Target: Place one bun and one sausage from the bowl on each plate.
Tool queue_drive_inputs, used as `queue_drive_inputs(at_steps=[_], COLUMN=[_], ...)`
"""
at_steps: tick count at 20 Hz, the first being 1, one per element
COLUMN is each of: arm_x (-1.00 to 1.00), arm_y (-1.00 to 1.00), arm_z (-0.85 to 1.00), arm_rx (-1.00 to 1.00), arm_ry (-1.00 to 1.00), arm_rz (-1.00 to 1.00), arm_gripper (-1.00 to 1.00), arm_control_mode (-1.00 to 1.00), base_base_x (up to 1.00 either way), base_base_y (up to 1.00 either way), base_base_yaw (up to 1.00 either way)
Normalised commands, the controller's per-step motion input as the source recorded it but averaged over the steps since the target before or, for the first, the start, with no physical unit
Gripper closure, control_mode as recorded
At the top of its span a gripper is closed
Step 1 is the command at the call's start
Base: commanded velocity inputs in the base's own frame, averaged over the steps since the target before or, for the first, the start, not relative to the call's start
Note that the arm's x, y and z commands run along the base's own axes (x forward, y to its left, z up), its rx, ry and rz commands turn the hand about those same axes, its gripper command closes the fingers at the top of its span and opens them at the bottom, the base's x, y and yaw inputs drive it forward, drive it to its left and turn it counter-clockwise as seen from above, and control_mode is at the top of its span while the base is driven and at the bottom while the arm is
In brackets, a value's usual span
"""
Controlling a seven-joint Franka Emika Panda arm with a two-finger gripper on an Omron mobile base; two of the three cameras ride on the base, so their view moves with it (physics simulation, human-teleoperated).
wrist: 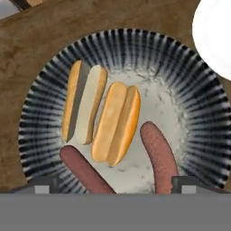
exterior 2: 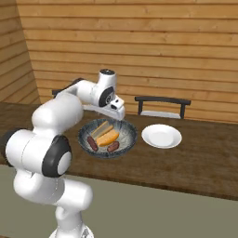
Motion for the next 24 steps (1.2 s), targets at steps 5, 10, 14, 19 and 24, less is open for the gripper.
queue_drive_inputs(at_steps=[5, 10, 14, 19, 24], arm_x=[0.35, -0.05, 0.0, 0.0, 0.05], arm_y=[0.0, 0.0, 0.01, 0.0, 0.14], arm_z=[-0.89, -0.24, -0.6, -0.68, -0.37], arm_rx=[0.07, 0.0, 0.0, 0.0, 0.0], arm_ry=[0.11, 0.12, 0.01, 0.02, 0.0], arm_rz=[-0.02, -0.01, 0.0, 0.0, 0.0], arm_gripper=[-1.0, -1.0, -1.0, -1.0, -1.0], arm_control_mode=[-1.0, -1.0, -1.0, -1.0, -1.0], base_base_x=[0.0, 0.0, 0.0, 0.0, 0.0], base_base_y=[0.0, 0.0, 0.0, 0.0, 0.0], base_base_yaw=[0.0, 0.0, 0.0, 0.0, 0.0])
